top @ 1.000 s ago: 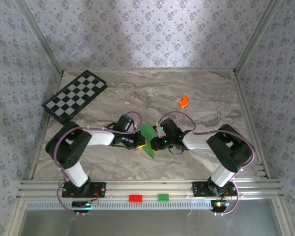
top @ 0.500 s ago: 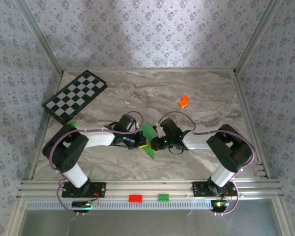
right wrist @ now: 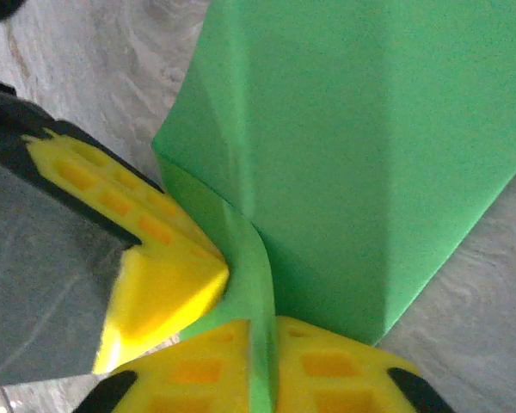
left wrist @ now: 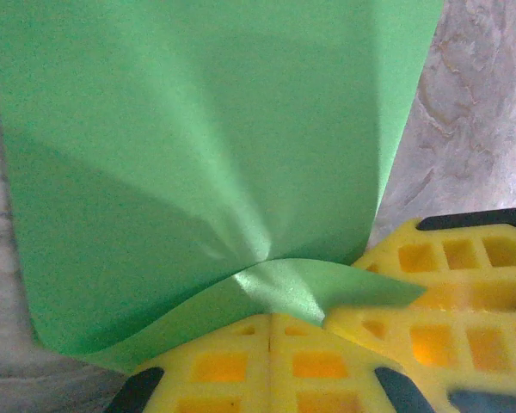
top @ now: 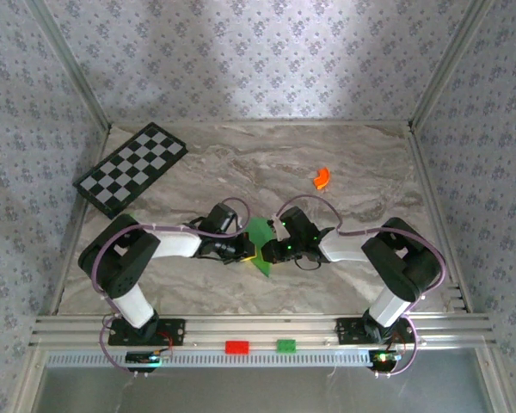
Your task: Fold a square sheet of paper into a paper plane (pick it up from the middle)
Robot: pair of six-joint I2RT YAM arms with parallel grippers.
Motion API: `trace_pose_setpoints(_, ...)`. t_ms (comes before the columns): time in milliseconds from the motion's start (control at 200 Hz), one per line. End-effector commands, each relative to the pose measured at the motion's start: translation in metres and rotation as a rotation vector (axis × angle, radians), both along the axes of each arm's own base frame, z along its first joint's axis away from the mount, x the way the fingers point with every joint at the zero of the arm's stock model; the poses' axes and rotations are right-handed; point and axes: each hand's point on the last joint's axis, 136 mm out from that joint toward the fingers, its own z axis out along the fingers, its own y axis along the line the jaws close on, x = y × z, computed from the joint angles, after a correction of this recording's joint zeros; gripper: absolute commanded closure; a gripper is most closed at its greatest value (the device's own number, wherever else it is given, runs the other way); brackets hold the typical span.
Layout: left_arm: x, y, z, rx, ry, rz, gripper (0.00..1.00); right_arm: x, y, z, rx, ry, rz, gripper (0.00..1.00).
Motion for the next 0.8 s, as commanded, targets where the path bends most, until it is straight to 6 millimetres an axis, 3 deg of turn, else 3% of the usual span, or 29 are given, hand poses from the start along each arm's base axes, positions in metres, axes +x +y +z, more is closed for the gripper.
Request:
trace_pose_setpoints(0,-0.014,0.015,-0.022,0.075,0.059,0.01,0.98,-0.001,-0.013,-0.001,-0.055,0.027,-0.043,0.71)
trace_pose_setpoints(120,-0.013,0.016,-0.022,0.077,0.053,0.019,0.98,0.007,-0.02,0.012,-0.049,0.014,-0.087,0.63)
trace_pose_setpoints(240,-0.012,0.014,-0.02,0.074,0.047,0.016,0.98,0.01,-0.034,0.021,-0.058,0.022,-0.155,0.6)
trace_pose_setpoints(330,-0.012,0.015,-0.021,0.074,0.046,0.019,0.98,0.008,-0.032,0.034,-0.009,0.012,-0.174,0.6)
trace_pose_setpoints(385,-0.012,0.015,-0.021,0.072,0.046,0.019,0.98,0.002,-0.025,0.04,0.035,0.019,-0.149,0.63)
trace_pose_setpoints(495,-0.012,0.015,-0.02,0.069,0.045,0.019,0.98,-0.012,-0.006,0.046,0.086,0.072,-0.086,0.79)
trace_pose_setpoints(595,-0.011,0.015,-0.02,0.068,0.044,0.02,0.98,-0.021,0.006,0.041,0.075,0.092,-0.051,0.91)
trace_pose_setpoints(795,-0.012,0.014,-0.02,0.067,0.043,0.016,0.98,-0.031,0.02,0.025,0.045,0.14,-0.015,0.96)
